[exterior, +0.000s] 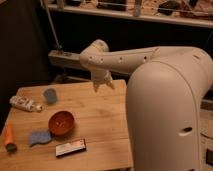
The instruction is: Move the arm in a circular motion
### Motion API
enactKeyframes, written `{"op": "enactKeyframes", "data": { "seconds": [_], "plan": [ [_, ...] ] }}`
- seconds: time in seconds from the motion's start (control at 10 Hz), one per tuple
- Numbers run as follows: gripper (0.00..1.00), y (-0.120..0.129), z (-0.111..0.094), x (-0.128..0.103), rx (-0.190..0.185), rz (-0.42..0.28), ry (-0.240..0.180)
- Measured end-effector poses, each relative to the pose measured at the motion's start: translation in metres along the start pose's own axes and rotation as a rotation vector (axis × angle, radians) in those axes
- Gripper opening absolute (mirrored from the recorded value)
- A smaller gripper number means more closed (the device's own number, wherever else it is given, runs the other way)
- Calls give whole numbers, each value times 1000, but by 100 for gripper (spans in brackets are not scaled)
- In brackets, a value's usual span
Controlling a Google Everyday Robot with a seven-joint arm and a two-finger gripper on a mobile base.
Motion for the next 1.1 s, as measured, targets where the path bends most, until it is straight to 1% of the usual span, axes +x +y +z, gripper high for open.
{"op": "enactKeyframes", "data": {
  "seconds": [0.1,0.2,0.3,0.4,0.5,0.6,0.7,0.8,0.9,1.0,1.1],
  "plan": [
    [65,30,-13,-1,-28,-68,-26],
    [65,53,-21,5,-49,-125,-38],
    [65,84,-31,18,-79,-210,-50],
    [65,100,-36,31,-95,-265,-50],
    [65,122,-42,53,-120,-344,-47],
    [65,133,-45,66,-134,-388,-43],
    [65,141,-47,86,-150,-439,-34],
    [65,143,-47,104,-164,-470,-18],
    [65,141,-43,118,-174,-479,5],
    [65,133,-35,130,-179,-472,31],
    [65,125,-28,142,-202,-454,53]
  ]
}}
